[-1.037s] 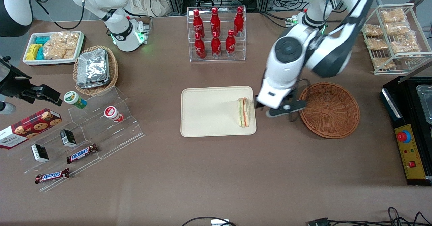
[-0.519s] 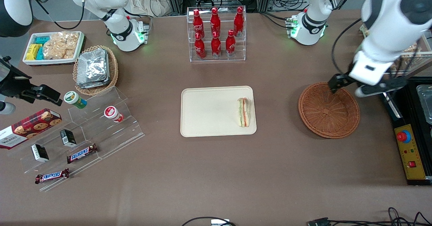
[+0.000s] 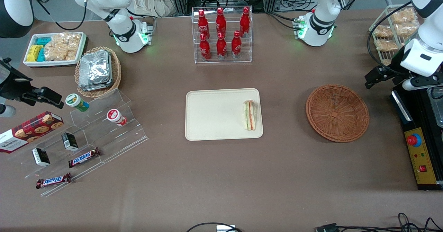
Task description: Place sandwich from basket to tray
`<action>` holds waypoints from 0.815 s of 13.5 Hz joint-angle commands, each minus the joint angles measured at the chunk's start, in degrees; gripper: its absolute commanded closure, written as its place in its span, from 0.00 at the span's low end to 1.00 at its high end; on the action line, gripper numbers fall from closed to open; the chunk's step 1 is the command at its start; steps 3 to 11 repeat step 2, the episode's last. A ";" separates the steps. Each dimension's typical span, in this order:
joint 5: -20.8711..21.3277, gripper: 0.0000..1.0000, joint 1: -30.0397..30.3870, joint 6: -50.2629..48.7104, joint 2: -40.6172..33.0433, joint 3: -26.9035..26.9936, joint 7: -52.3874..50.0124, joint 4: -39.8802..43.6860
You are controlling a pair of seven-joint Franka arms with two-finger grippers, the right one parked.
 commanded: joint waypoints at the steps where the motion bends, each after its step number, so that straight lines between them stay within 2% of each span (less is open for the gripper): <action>1: -0.99 0.00 -0.36 -3.47 1.29 0.27 0.37 3.14; 11: -0.99 0.00 -0.36 -4.62 1.38 0.27 0.37 3.75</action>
